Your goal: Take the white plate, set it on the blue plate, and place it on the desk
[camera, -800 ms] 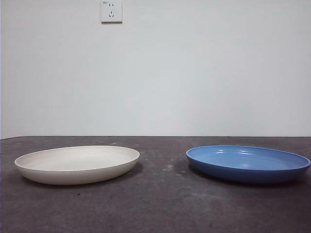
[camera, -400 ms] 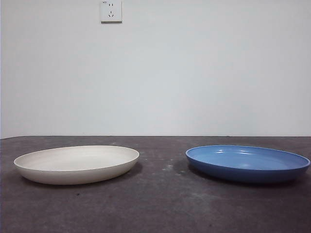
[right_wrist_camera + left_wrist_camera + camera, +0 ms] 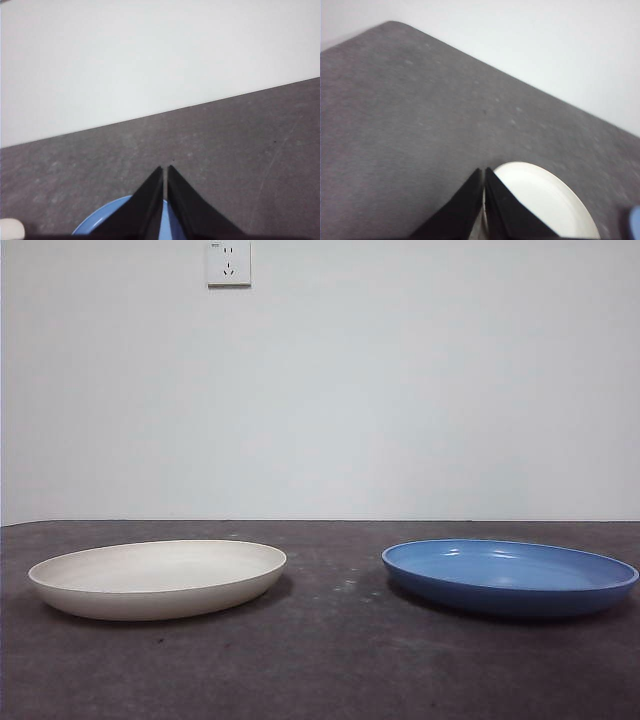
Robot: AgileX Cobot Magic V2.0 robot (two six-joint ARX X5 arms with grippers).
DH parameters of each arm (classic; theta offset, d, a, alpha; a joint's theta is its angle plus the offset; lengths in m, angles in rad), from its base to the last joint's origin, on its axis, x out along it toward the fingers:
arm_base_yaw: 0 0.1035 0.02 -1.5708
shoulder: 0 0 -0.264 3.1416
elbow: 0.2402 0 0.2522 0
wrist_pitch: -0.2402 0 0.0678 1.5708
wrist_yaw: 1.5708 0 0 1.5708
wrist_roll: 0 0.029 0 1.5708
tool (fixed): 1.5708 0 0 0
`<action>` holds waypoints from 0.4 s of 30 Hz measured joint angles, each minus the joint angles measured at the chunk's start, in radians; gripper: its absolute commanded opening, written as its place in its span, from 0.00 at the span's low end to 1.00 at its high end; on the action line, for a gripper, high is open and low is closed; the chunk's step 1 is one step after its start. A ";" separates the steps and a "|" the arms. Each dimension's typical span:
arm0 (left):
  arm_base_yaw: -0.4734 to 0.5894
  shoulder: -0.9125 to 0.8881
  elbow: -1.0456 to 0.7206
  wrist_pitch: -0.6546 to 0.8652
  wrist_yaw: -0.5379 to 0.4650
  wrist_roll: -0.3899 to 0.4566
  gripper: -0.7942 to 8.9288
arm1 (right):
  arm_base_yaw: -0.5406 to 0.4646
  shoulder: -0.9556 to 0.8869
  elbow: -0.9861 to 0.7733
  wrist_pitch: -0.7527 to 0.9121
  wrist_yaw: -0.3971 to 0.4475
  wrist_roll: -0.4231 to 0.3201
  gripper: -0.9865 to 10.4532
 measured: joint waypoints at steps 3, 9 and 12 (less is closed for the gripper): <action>0.000 0.087 0.087 -0.040 0.073 0.048 0.09 | 0.000 0.081 0.084 -0.069 -0.023 -0.023 0.09; 0.000 0.274 0.235 -0.124 0.208 0.153 0.09 | 0.000 0.274 0.258 -0.226 -0.135 -0.099 0.09; -0.006 0.355 0.292 -0.179 0.270 0.198 0.09 | 0.000 0.370 0.341 -0.309 -0.208 -0.137 0.09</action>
